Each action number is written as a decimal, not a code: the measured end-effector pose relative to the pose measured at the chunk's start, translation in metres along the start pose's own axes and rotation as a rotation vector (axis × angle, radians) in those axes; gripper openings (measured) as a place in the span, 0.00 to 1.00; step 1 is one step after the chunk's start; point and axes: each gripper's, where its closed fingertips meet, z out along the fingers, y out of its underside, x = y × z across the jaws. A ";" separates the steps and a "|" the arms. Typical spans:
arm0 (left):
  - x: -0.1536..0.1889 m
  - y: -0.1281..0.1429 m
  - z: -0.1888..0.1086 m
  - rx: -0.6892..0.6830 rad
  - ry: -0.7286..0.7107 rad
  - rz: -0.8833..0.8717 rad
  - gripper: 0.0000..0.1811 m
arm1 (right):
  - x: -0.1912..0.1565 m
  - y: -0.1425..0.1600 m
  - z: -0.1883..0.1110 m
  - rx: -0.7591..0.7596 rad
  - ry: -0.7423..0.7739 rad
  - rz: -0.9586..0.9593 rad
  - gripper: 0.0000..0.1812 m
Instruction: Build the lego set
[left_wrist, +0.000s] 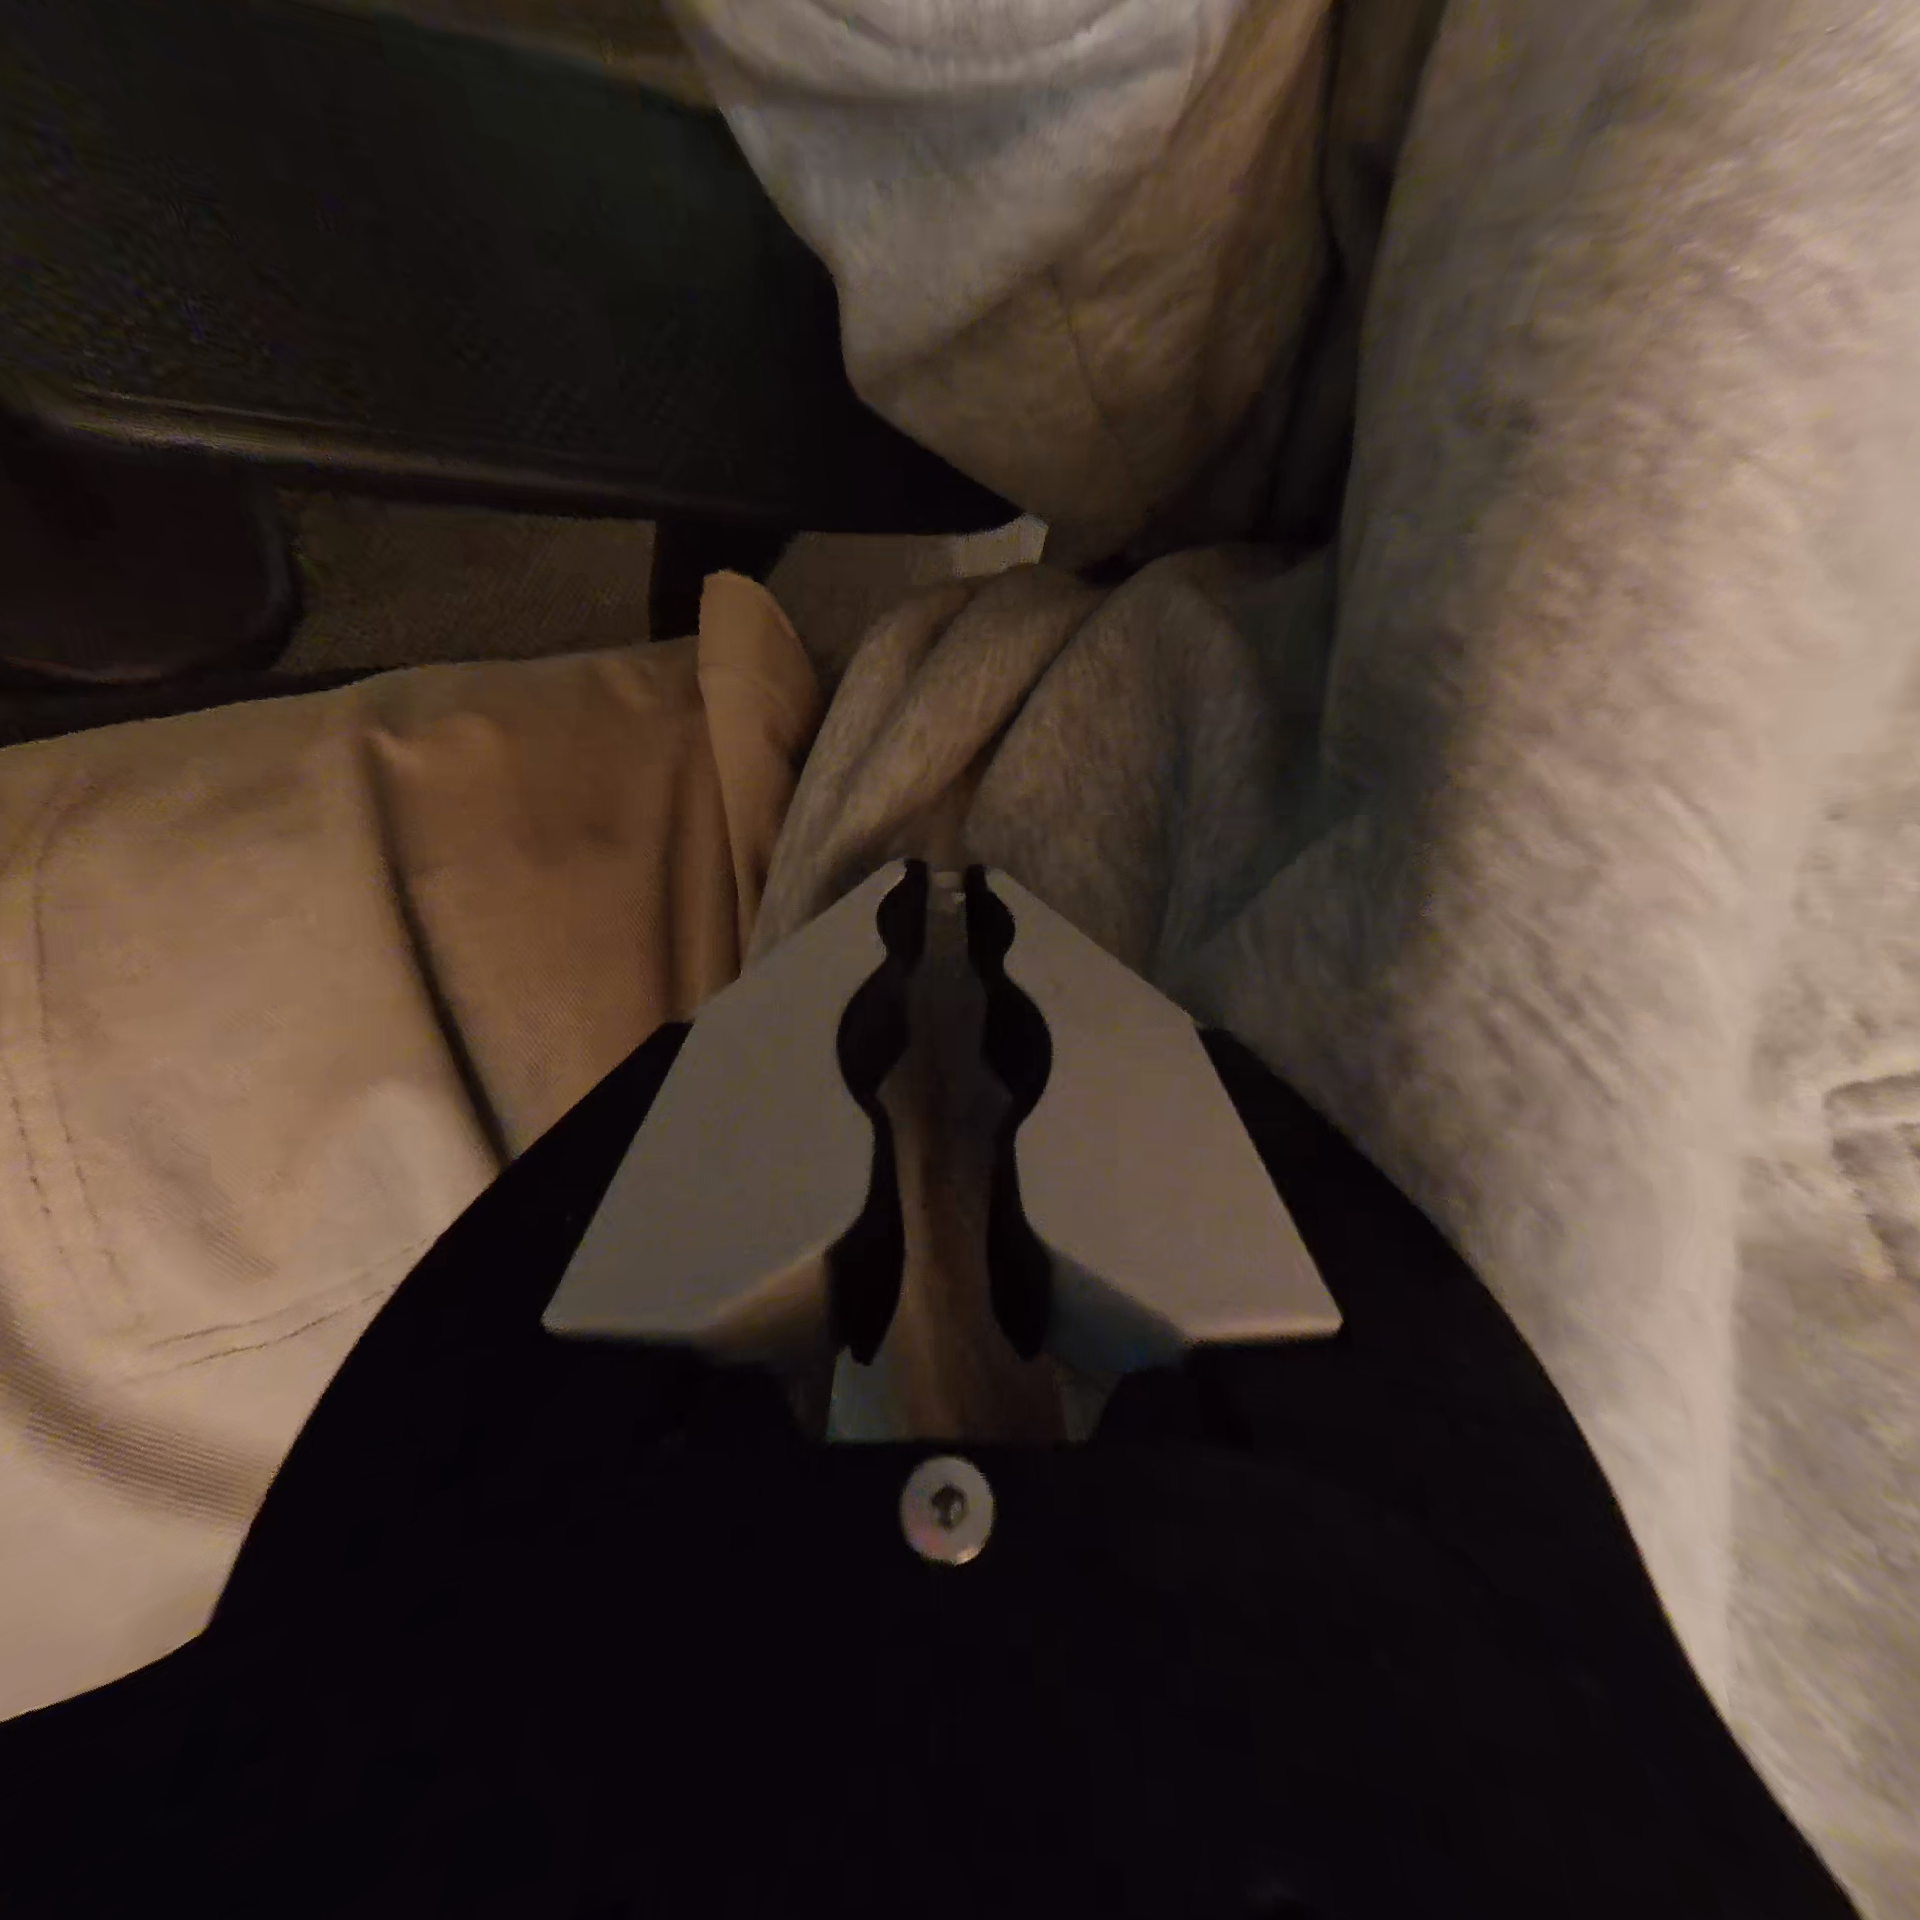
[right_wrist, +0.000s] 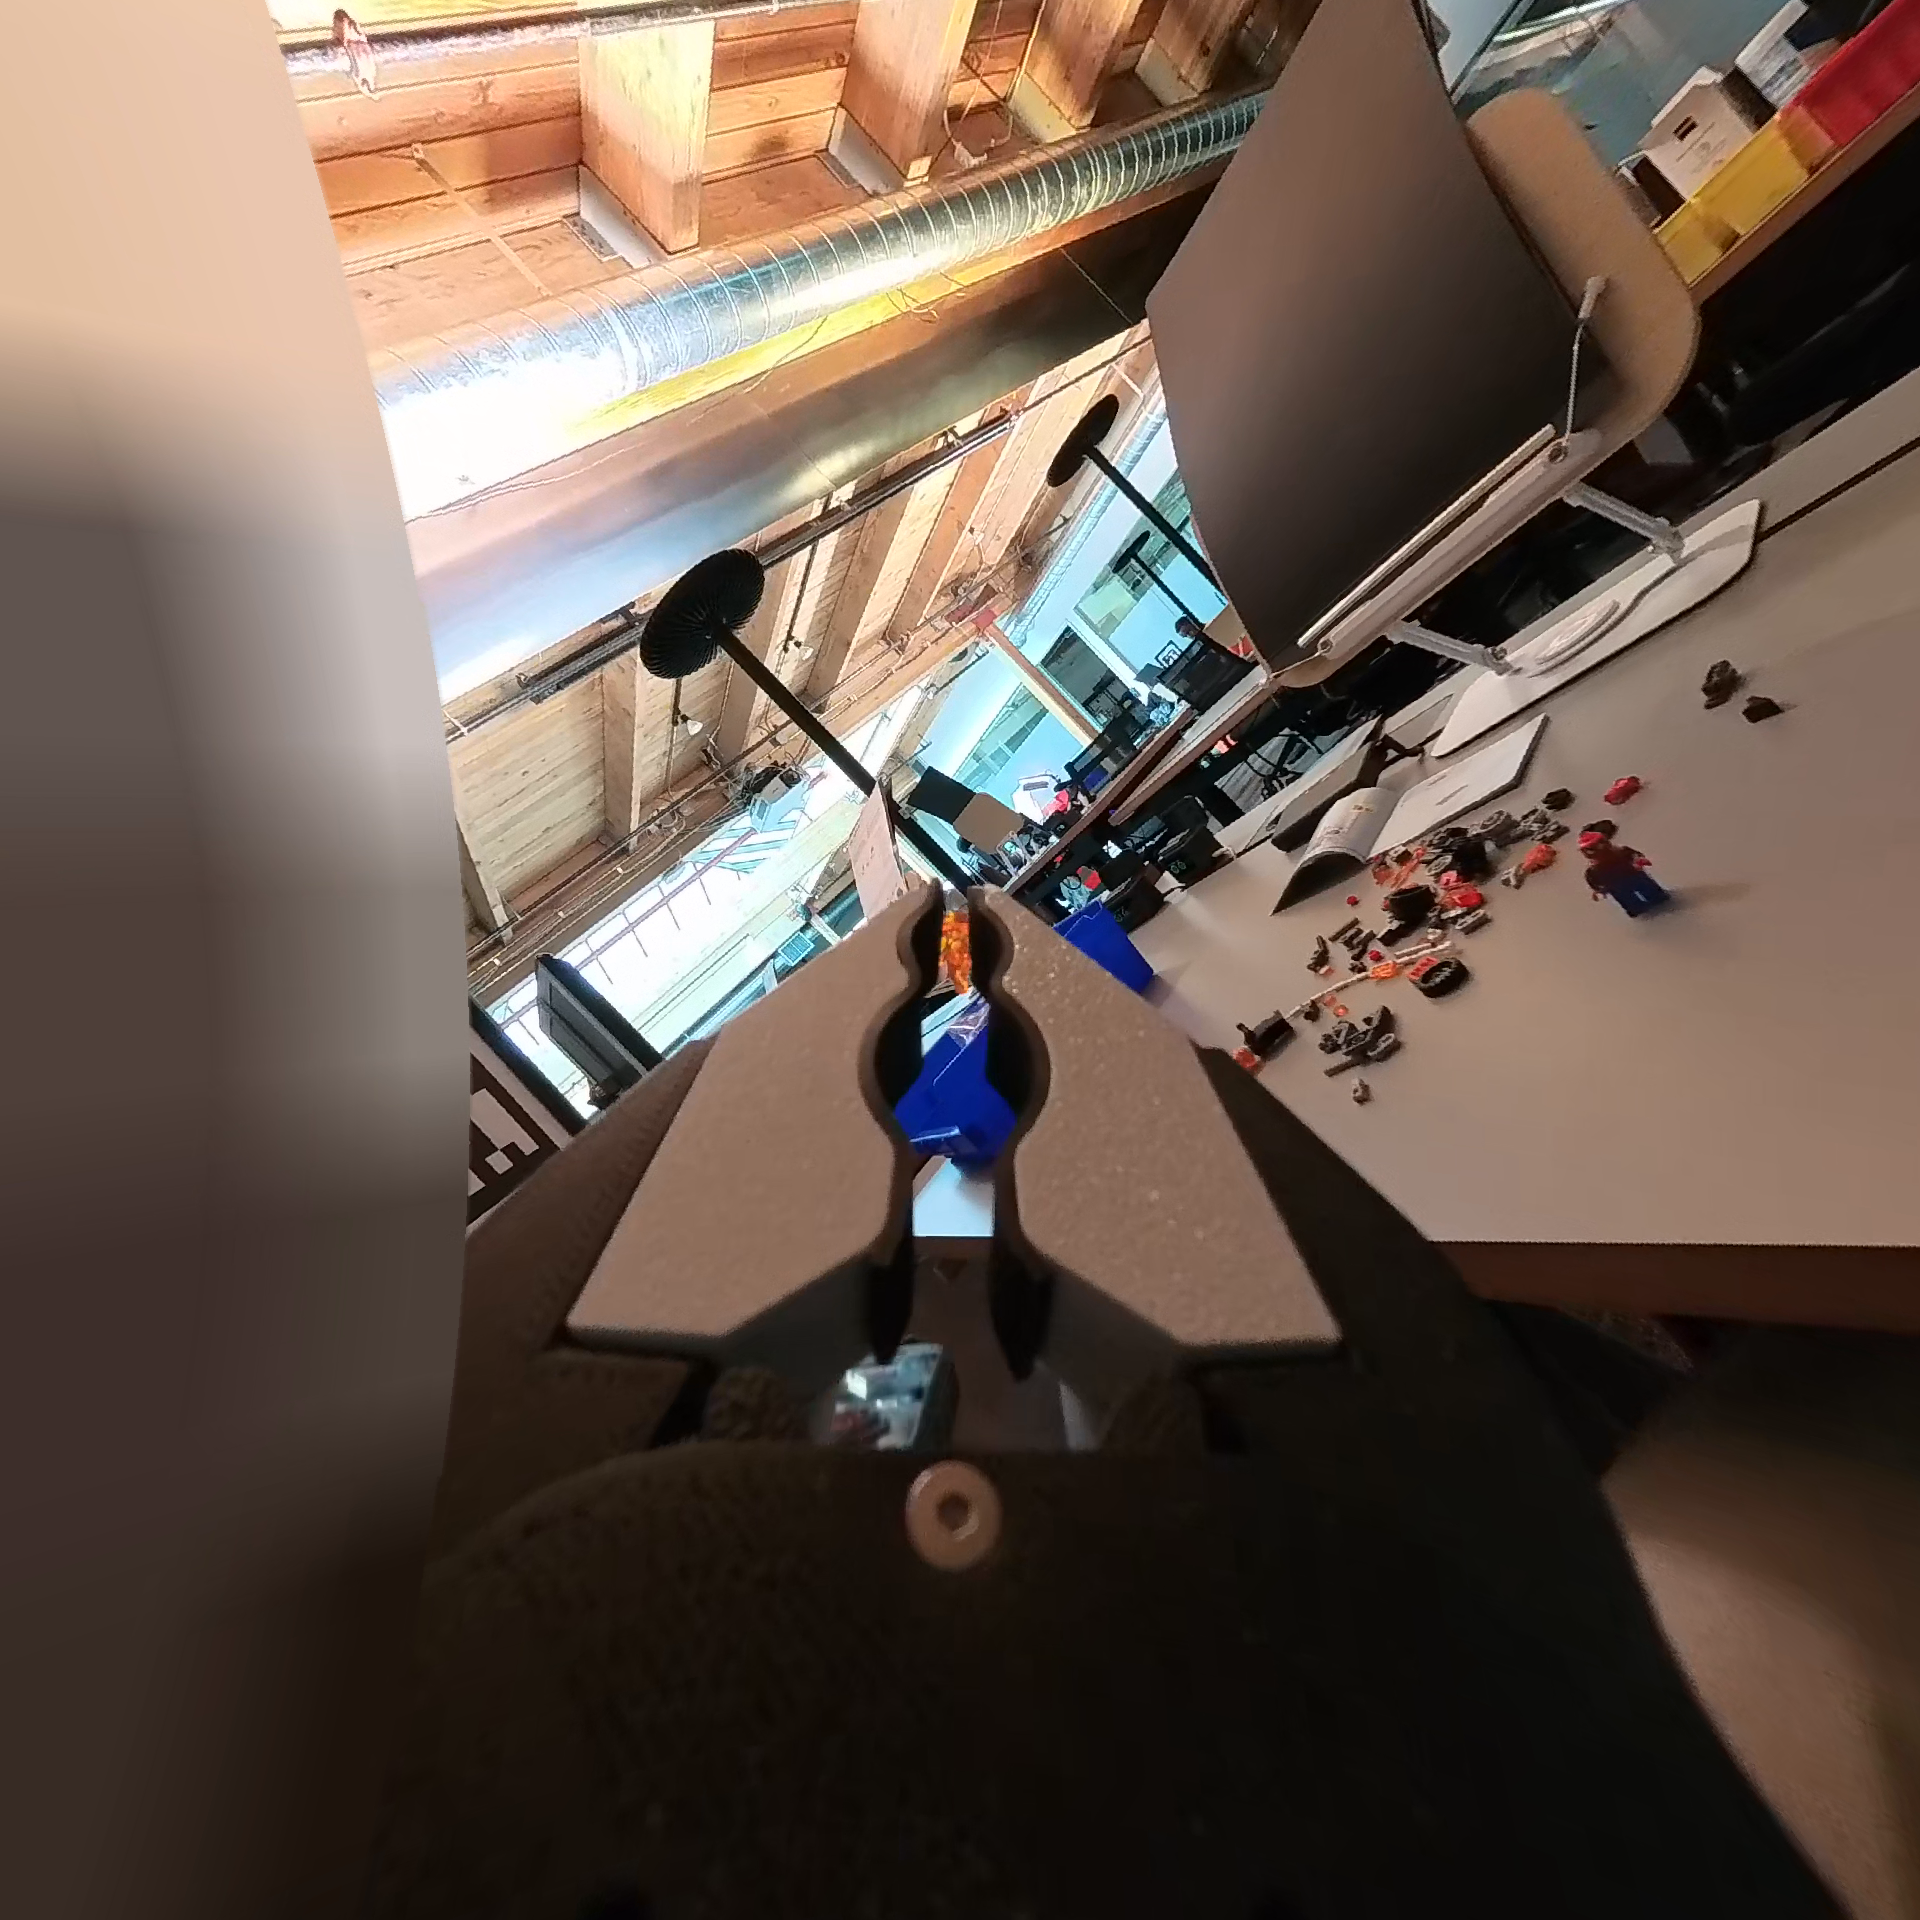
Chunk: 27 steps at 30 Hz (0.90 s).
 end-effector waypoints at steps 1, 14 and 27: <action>0.000 -0.002 -0.004 0.028 0.003 -0.006 0.04 | 0.001 0.000 0.000 -0.001 0.002 0.000 0.01; -0.022 -0.020 -0.095 0.473 -0.099 -0.047 0.03 | 0.032 0.031 0.020 -0.056 0.016 0.080 0.01; -0.117 0.035 -0.295 0.726 -0.559 -0.167 0.04 | 0.070 0.083 0.107 -0.233 -0.010 0.216 0.02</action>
